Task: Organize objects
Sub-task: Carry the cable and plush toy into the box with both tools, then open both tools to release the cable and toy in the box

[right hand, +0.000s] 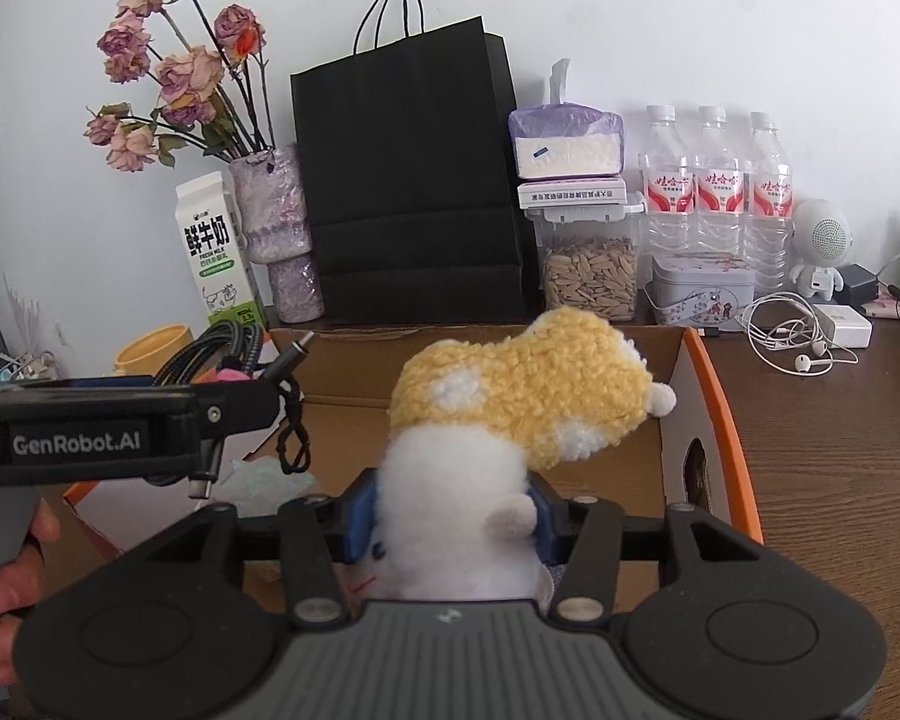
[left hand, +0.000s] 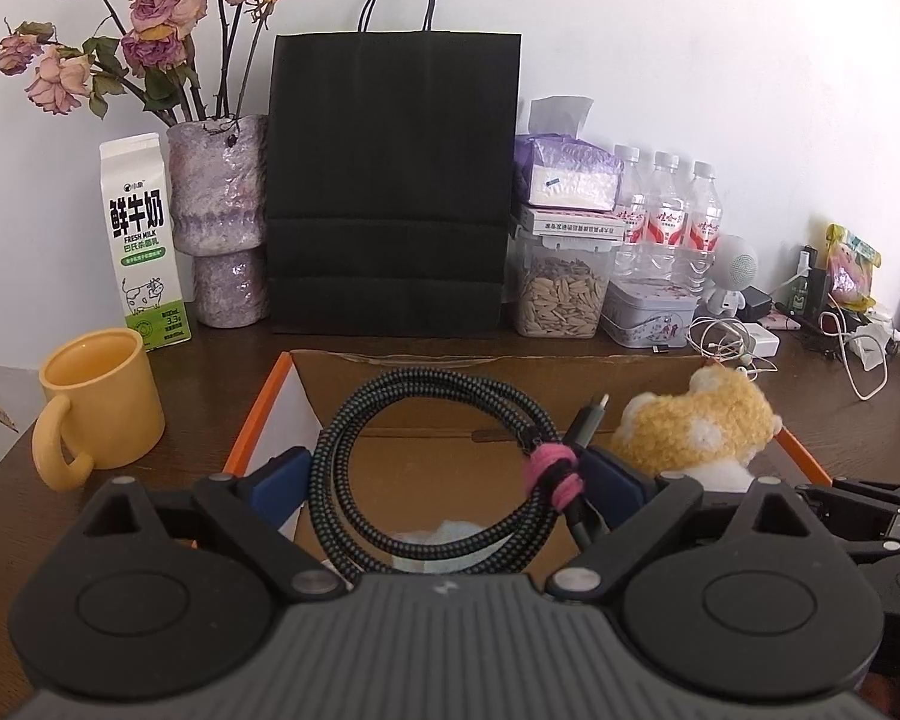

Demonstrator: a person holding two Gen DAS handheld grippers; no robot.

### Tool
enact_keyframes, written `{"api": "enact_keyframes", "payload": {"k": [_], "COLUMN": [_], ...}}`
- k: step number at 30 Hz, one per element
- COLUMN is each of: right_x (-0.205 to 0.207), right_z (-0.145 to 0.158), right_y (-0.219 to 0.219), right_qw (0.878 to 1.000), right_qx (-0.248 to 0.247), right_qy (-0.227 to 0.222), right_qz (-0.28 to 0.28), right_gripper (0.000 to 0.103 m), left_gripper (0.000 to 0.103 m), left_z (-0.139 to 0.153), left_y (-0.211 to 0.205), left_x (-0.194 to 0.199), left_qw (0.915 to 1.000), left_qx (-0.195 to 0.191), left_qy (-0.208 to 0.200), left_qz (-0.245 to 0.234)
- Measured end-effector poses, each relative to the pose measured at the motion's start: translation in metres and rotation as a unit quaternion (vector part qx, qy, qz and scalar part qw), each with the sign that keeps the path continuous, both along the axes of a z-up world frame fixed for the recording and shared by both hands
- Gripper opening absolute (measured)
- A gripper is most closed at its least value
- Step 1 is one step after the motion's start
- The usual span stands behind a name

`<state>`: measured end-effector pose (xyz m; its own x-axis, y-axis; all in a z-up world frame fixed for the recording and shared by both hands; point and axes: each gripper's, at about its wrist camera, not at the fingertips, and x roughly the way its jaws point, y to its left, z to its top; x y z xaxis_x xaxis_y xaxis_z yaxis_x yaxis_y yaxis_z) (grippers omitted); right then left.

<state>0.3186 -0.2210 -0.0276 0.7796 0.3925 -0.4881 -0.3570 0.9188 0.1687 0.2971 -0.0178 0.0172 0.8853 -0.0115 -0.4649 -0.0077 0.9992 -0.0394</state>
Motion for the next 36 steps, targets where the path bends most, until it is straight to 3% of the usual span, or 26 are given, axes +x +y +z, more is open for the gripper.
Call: {"api": "enact_keyframes", "payload": {"k": [1,2,4,20,36], "right_x": [0.001,0.001,0.0,-0.016,-0.069], "right_z": [-0.001,-0.001,-0.001,0.009,0.025], "right_y": [0.0,-0.001,-0.001,-0.001,-0.01], "right_qw": [1.0,1.0,1.0,0.999,0.998], "right_qx": [0.0,0.0,-0.002,-0.011,-0.014], "right_qy": [0.002,0.003,-0.001,-0.03,-0.061], "right_qz": [-0.003,-0.006,-0.012,-0.015,-0.012], "right_gripper": [0.065,0.086,0.103,0.103,0.103], "left_gripper": [0.103,0.103,0.103,0.103,0.103], "left_z": [0.0,0.001,0.001,0.013,0.035], "left_y": [0.0,0.001,0.003,0.002,0.013], "left_x": [0.0,-0.001,0.0,-0.014,-0.087], "left_qw": [1.0,0.9999,0.9998,0.9996,0.9984], "left_qx": [0.001,0.001,-0.003,-0.014,-0.025], "left_qy": [-0.003,-0.006,-0.005,-0.02,-0.05], "left_qz": [0.003,0.01,0.018,0.012,-0.002]}}
